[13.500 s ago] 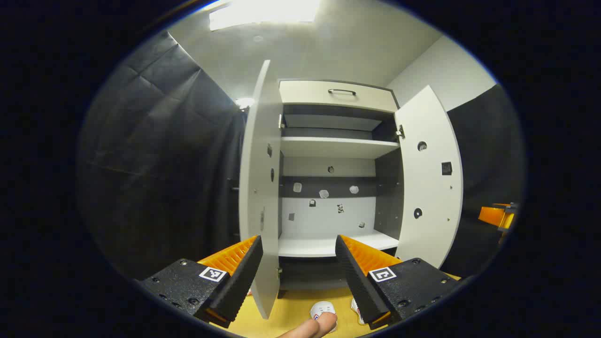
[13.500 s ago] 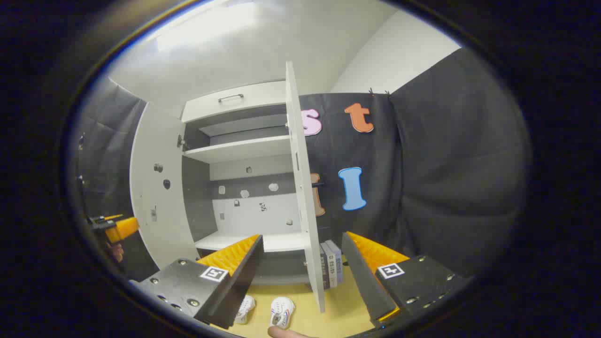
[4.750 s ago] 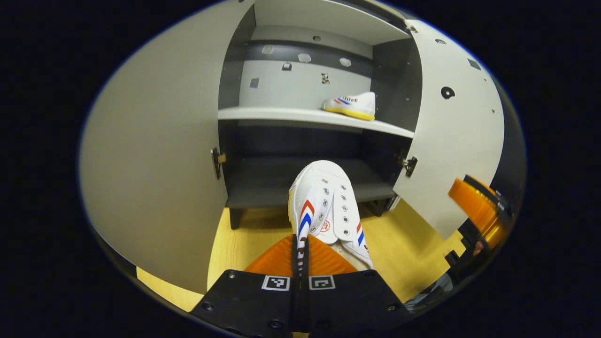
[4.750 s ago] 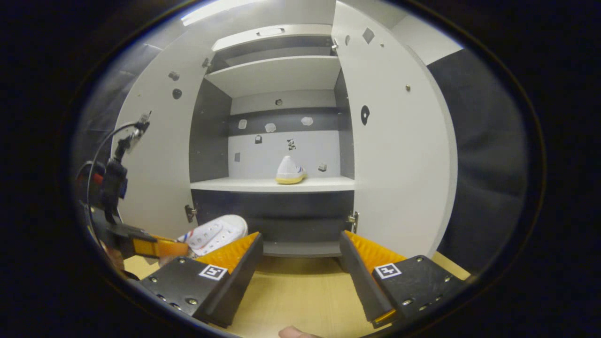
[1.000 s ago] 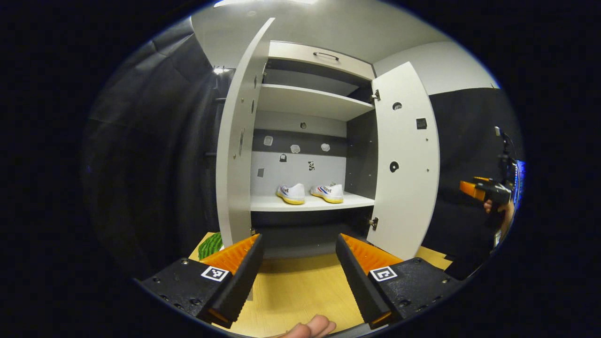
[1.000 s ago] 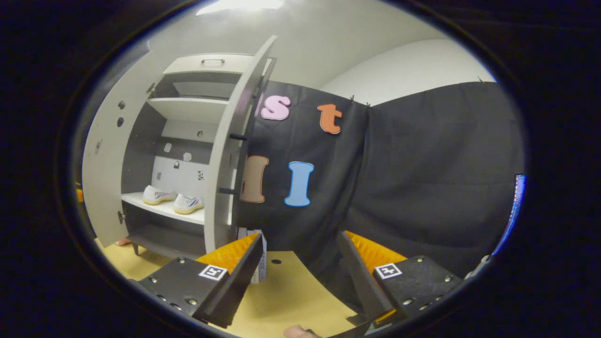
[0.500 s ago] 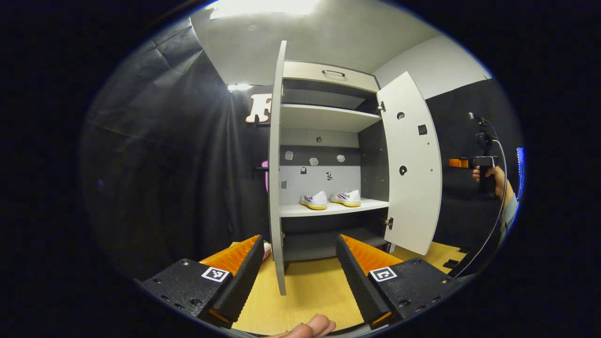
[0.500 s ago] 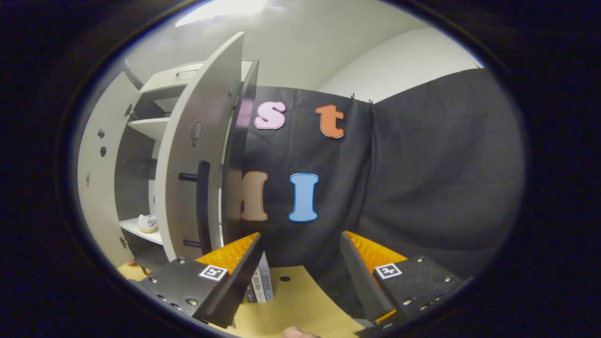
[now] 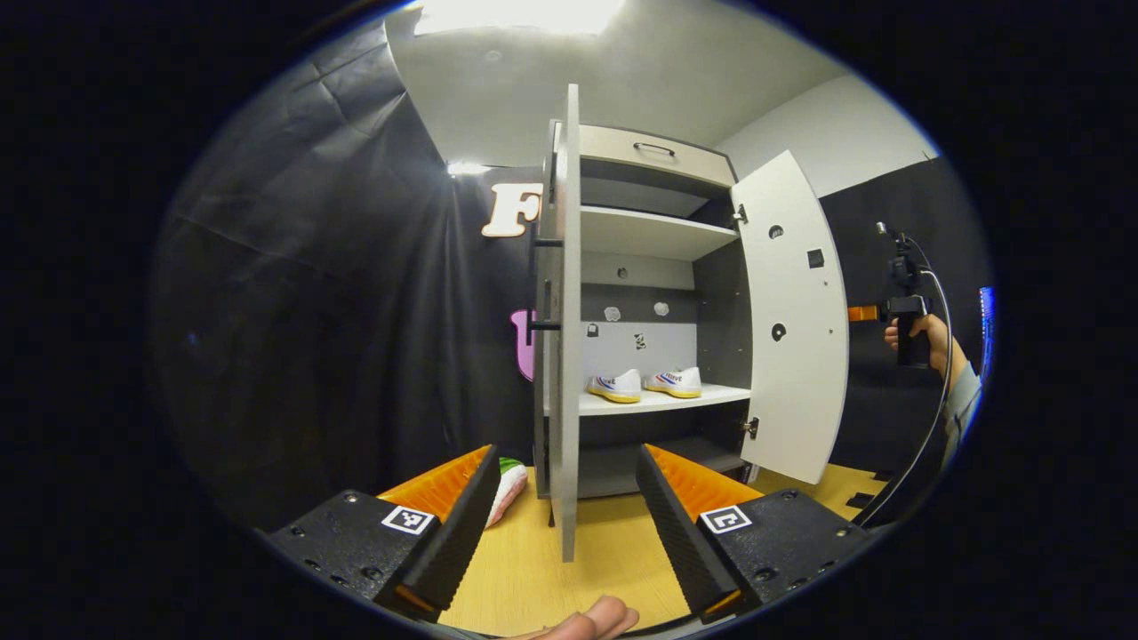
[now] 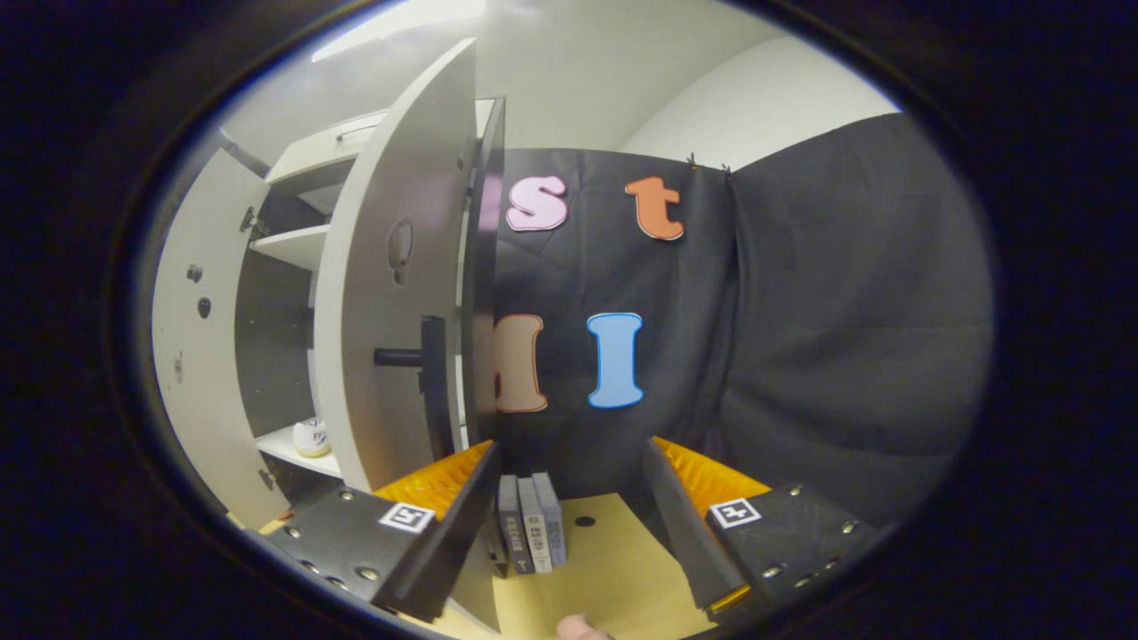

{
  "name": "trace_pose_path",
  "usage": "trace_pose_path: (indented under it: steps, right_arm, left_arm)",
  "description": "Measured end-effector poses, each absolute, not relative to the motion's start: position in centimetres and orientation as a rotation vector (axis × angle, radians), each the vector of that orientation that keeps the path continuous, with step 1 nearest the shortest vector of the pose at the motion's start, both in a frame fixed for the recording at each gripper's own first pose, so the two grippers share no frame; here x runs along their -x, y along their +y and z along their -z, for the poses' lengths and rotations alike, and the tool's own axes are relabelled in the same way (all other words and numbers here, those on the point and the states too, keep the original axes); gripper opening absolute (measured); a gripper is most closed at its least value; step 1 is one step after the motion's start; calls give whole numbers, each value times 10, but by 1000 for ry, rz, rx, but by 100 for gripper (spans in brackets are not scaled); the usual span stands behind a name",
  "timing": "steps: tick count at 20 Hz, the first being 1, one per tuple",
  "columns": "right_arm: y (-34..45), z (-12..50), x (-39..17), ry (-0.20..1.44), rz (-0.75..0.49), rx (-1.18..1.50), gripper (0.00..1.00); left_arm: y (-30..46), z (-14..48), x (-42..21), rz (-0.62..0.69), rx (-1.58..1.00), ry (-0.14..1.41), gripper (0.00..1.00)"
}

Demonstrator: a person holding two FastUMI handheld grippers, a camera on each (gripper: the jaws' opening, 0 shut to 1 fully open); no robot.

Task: Grab one shoe with the right hand and put it into the shoe cabinet, grab the other shoe with the left hand and put it into the shoe cabinet; then close the right door with the right hand and the left door with the left hand.

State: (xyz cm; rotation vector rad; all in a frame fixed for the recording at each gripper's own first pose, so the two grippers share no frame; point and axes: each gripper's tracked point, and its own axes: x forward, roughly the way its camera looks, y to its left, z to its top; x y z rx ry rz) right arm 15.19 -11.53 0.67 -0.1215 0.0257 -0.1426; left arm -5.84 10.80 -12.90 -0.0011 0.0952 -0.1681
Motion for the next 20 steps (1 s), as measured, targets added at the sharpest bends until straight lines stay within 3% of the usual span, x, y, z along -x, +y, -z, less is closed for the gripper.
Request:
trace_pose_path:
  steps: [8,16,20]
  right_arm:
    - [-105,-7,-145,9,211,158,93]
    - [-48,5,-145,32,91,45,95]
    - [-20,8,-141,6,126,45,95]
  left_arm:
    - [131,140,47,133,90,98,95]
    - [136,147,46,120,77,117,95]
    - [141,153,42,105,79,129,95]
